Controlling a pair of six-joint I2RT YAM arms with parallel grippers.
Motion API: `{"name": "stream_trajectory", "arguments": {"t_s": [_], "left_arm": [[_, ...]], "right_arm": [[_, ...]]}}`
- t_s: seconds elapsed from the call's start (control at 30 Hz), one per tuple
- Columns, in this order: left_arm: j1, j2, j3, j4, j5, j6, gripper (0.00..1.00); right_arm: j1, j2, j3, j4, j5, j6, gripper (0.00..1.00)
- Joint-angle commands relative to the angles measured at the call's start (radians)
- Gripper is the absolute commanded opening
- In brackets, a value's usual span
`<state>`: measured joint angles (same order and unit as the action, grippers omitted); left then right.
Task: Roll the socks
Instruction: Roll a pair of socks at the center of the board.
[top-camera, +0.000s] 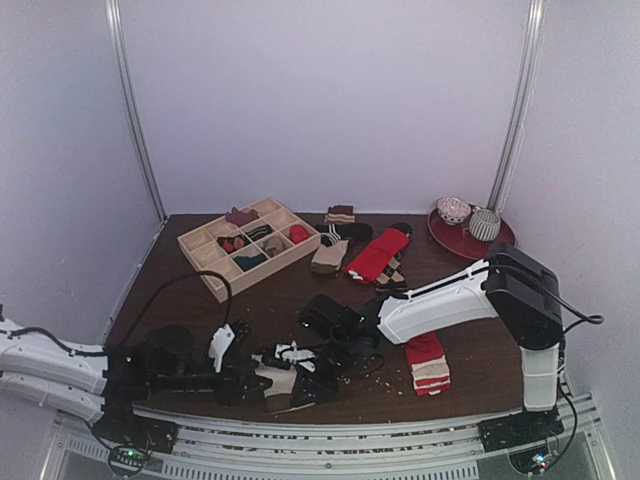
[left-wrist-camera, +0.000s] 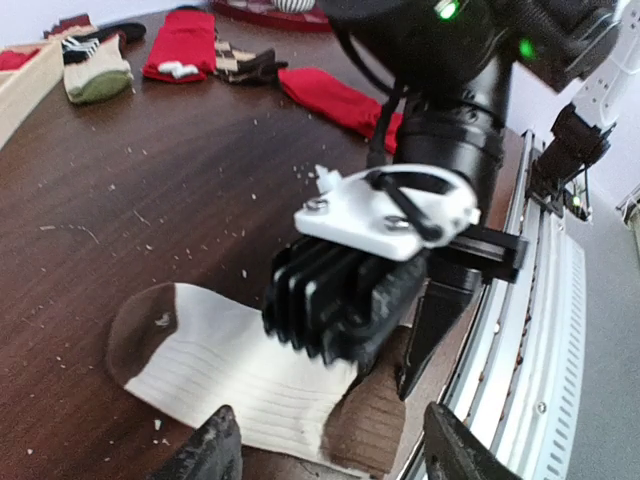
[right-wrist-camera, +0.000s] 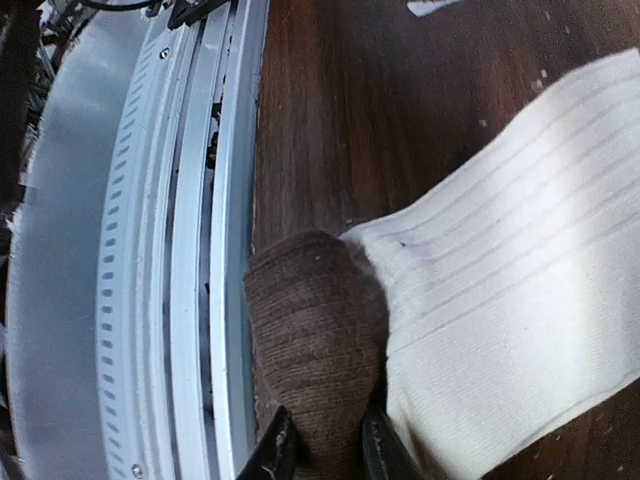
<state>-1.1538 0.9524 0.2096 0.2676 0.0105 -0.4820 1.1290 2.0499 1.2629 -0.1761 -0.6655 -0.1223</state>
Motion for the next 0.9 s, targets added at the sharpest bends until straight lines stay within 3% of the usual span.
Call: {"name": "stream_trajectory", "arguments": {"t_s": [0.0, 0.17, 0.33, 0.6, 0.87], "left_arm": [[-0.012, -0.185, -0.101, -0.003, -0.090, 0.067, 0.61], [-0.021, -0.148, -0.127, 0.104, -0.044, 0.141, 0.61], [-0.040, 0.108, -0.084, 0.284, -0.023, 0.213, 0.60], [-0.093, 0.485, 0.091, 0.448, 0.099, 0.299, 0.60], [-0.125, 0.522, 0.118, 0.434, 0.157, 0.307, 0.62]], "right_arm": [[-0.050, 0.052, -0.088, -0.239, -0.090, 0.258, 0.19], [-0.065, 0.111, 0.008, -0.411, -0.084, 0.227, 0.18], [-0.067, 0.164, 0.048, -0.529, -0.091, 0.175, 0.18], [-0.080, 0.188, 0.046, -0.514, -0.096, 0.178, 0.18], [-0.105, 0.212, 0.059, -0.511, -0.103, 0.152, 0.17]]}}
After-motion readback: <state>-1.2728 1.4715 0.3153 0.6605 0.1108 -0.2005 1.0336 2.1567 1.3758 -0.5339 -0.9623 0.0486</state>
